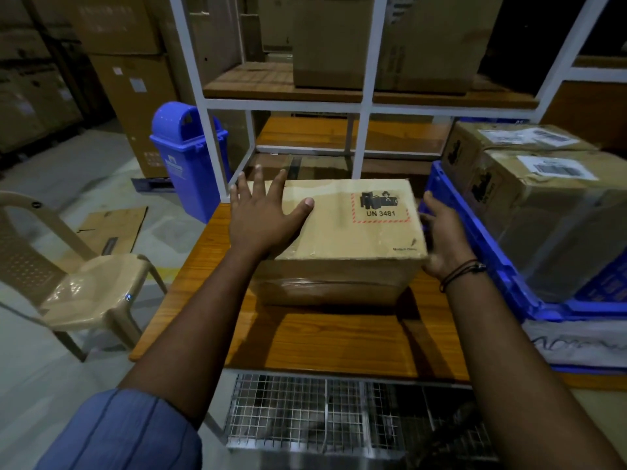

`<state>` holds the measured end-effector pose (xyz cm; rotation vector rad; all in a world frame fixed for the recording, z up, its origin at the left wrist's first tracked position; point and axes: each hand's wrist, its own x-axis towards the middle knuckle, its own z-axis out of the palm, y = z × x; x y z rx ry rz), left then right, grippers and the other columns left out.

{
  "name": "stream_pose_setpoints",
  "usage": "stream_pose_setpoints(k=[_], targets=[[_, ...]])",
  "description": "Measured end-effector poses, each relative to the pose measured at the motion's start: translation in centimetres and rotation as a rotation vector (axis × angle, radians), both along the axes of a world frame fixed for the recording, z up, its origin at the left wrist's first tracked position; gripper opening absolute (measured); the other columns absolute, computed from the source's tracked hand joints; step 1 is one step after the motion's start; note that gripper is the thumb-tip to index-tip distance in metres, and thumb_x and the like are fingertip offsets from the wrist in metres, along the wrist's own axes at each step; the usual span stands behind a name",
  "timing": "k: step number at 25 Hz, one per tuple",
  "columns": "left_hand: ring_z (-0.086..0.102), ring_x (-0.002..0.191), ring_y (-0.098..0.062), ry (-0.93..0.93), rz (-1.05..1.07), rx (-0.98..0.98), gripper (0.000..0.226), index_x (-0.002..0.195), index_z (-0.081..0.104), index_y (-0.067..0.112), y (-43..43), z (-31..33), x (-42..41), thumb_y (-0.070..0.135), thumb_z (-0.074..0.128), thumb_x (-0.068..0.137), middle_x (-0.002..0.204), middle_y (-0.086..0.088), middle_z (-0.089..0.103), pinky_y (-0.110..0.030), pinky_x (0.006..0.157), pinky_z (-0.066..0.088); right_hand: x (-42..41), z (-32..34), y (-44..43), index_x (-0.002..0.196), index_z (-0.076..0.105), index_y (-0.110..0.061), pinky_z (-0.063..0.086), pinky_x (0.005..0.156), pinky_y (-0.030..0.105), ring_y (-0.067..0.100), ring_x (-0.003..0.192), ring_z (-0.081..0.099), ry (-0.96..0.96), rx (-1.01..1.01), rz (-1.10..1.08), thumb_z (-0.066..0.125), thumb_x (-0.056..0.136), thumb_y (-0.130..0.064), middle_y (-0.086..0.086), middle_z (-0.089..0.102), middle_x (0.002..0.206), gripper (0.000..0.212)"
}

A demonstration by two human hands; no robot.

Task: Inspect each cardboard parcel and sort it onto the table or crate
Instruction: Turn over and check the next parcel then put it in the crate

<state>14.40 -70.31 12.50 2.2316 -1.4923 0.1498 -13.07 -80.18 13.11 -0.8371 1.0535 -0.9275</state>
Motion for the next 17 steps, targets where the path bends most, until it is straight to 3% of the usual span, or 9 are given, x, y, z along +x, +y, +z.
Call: stream_pose_setpoints(k=[2,4,7,9,11,12,14,15,17], targets=[[-0.002,0.159,-0.038,0.055,-0.018,-0.006,0.088,0.163,0.019,0.038,0.0,0.3,0.9,0.087,0.026,0.091,0.174,-0.008,0.007,-0.059,0.126,0.003,-0.7,-3.0,-0.7,0.131,0.069,-0.031,0.054,0.097,0.060,0.039,0.119,0.067,0.035,0.077,0.078,0.074,0.079,-0.067,0.012,0.069,0.134,0.064],[0.005,0.159,-0.038,0.113,-0.033,-0.007,0.085,0.162,0.023,0.039,0.2,0.7,2.3,0.085,0.033,0.092,0.173,-0.006,0.013,-0.063,0.123,0.012,-0.7,-5.0,0.4,0.133,0.069,-0.031,0.055,0.097,0.058,0.039,0.124,0.062,0.064,0.113,0.144,0.080,0.075,-0.068,0.014,0.063,0.140,0.070],[0.012,0.157,-0.040,0.212,-0.077,-0.014,0.084,0.161,0.027,0.038,0.8,1.1,4.2,0.082,0.041,0.091,0.171,-0.006,0.020,-0.071,0.119,0.020,-0.1,-3.9,3.7,0.141,0.057,-0.035,0.056,0.080,0.043,0.029,0.112,0.062,0.125,0.056,0.231,0.063,0.092,-0.066,0.009,0.063,0.126,0.058],[0.015,0.156,-0.041,0.253,-0.062,-0.023,0.087,0.160,0.028,0.039,1.2,1.4,5.1,0.087,0.037,0.088,0.169,-0.006,0.024,-0.074,0.118,0.020,-0.4,-2.9,4.1,0.136,0.054,-0.040,0.052,0.086,0.043,0.022,0.107,0.060,0.213,-0.035,0.250,0.055,0.095,-0.067,-0.002,0.063,0.117,0.049],[0.016,0.155,-0.044,0.399,-0.038,-0.003,0.093,0.160,0.025,0.039,1.2,1.4,5.0,0.093,0.031,0.086,0.169,-0.007,0.023,-0.073,0.119,0.016,-0.7,-0.8,3.9,0.140,0.055,-0.041,0.051,0.090,0.041,0.015,0.106,0.060,0.339,-0.207,0.251,0.053,0.094,-0.071,-0.008,0.064,0.120,0.055],[0.018,0.154,-0.045,0.522,-0.042,0.017,0.099,0.161,0.024,0.038,1.0,1.3,4.7,0.097,0.029,0.082,0.169,-0.009,0.022,-0.072,0.120,0.016,-0.6,0.4,3.6,0.142,0.057,-0.037,0.052,0.090,0.040,0.014,0.108,0.061,0.413,-0.285,0.210,0.055,0.092,-0.074,-0.006,0.064,0.126,0.063],[0.035,0.149,-0.041,0.803,-0.121,0.013,0.111,0.160,0.028,0.037,1.2,1.6,2.7,0.104,0.028,0.072,0.166,-0.014,0.030,-0.067,0.117,0.033,-0.1,2.8,2.8,0.145,0.057,-0.029,0.050,0.096,0.040,0.018,0.116,0.059,0.577,-0.423,0.080,0.060,0.087,-0.077,-0.002,0.059,0.137,0.074],[0.046,0.143,-0.035,0.920,-0.195,-0.019,0.104,0.158,0.034,0.035,1.8,2.1,1.1,0.101,0.029,0.078,0.162,-0.014,0.038,-0.061,0.112,0.043,0.1,4.1,2.7,0.148,0.054,-0.027,0.048,0.100,0.040,0.021,0.123,0.056,0.659,-0.492,0.037,0.061,0.087,-0.076,0.001,0.054,0.143,0.079],[0.063,0.127,-0.024,1.072,-0.334,-0.144,0.068,0.146,0.052,0.028,2.7,3.6,-1.4,0.074,0.028,0.102,0.143,-0.008,0.061,-0.043,0.100,0.057,0.8,5.7,2.5,0.154,0.046,-0.027,0.045,0.106,0.044,0.033,0.136,0.049,0.876,-0.595,0.028,0.057,0.086,-0.078,0.011,0.036,0.162,0.086]])
